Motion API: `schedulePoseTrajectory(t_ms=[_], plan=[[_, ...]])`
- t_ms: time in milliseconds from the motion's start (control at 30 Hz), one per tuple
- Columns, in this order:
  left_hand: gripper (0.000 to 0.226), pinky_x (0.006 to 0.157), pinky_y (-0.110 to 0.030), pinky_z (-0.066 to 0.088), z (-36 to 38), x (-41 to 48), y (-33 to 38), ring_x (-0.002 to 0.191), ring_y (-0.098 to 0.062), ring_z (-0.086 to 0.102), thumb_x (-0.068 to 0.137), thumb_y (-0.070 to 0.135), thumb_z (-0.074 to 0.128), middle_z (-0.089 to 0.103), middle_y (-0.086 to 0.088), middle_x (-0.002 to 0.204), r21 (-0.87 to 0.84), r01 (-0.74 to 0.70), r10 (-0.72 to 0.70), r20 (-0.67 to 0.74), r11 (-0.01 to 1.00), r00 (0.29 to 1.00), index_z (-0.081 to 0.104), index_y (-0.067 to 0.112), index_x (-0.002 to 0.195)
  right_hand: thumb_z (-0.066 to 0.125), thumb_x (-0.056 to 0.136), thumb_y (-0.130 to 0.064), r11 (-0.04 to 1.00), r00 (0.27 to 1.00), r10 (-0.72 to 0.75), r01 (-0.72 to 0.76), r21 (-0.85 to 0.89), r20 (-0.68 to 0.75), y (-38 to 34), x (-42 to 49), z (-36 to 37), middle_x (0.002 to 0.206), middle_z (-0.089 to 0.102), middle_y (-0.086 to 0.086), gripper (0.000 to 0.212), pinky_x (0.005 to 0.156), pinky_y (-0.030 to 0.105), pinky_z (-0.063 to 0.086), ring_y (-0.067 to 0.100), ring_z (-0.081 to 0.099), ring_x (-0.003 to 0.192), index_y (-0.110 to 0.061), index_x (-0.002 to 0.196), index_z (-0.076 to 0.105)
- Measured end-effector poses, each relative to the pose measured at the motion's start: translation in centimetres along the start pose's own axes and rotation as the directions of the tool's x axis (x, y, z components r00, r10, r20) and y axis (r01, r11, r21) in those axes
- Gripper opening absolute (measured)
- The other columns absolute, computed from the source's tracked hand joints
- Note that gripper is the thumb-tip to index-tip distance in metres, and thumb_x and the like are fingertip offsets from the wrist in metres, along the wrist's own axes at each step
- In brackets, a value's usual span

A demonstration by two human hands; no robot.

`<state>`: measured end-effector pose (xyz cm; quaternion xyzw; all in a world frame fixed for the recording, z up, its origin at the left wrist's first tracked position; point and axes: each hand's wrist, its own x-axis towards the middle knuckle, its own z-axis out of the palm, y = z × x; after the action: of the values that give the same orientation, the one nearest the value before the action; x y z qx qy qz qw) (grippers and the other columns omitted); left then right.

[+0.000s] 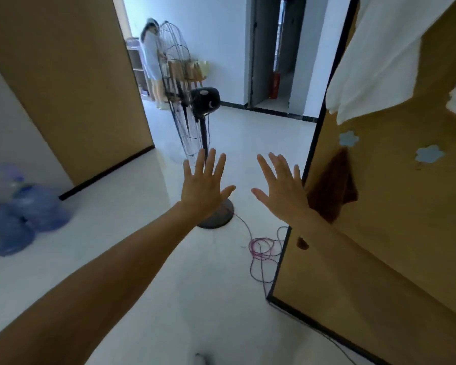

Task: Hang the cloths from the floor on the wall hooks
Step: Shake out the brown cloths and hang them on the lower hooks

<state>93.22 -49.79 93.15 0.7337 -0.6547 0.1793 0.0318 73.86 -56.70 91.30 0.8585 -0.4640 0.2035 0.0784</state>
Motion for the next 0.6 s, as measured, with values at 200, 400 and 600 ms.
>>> schedulePoseTrajectory(t_ms=[200,400,600], plan=[[0.081,0.116,-0.057,0.007,-2.7,-9.8,-9.0,0.148,-0.033,-0.008,0.094,0.067,0.017,-0.009,-0.010,0.162,0.137,0.240,-0.247,0.034,0.961,0.968,-0.011,0.019,0.153,0.045,0.093,-0.059,0.955,0.964,-0.267,0.267,0.129,-0.019,-11.7,0.3,-0.6,0.161,0.018,0.011,0.079,0.115,0.060,0.013,0.033,0.016,0.148,-0.024,0.155,0.012],[0.081,0.116,-0.057,0.008,-5.4,-20.6,-20.1,0.148,-0.032,-0.005,0.093,0.067,0.018,-0.005,-0.008,0.162,0.217,0.495,-0.512,0.025,0.841,0.859,-0.008,0.019,0.153,0.043,0.097,-0.054,0.847,0.872,-0.490,0.477,0.235,-0.008,-26.8,0.3,-1.0,0.163,0.006,0.006,0.078,0.118,0.056,0.003,0.026,0.001,0.150,-0.028,0.155,0.000],[0.080,0.114,-0.057,0.011,-7.9,-33.9,-31.5,0.147,-0.033,0.001,0.095,0.064,0.026,0.000,-0.010,0.161,0.259,0.671,-0.690,-0.025,0.695,0.724,-0.003,0.018,0.154,0.050,0.095,-0.052,0.699,0.750,-0.658,0.639,0.320,-0.061,-44.8,-1.4,-1.2,0.162,0.010,0.009,0.079,0.115,0.058,0.012,0.027,0.006,0.150,-0.026,0.156,0.006]])
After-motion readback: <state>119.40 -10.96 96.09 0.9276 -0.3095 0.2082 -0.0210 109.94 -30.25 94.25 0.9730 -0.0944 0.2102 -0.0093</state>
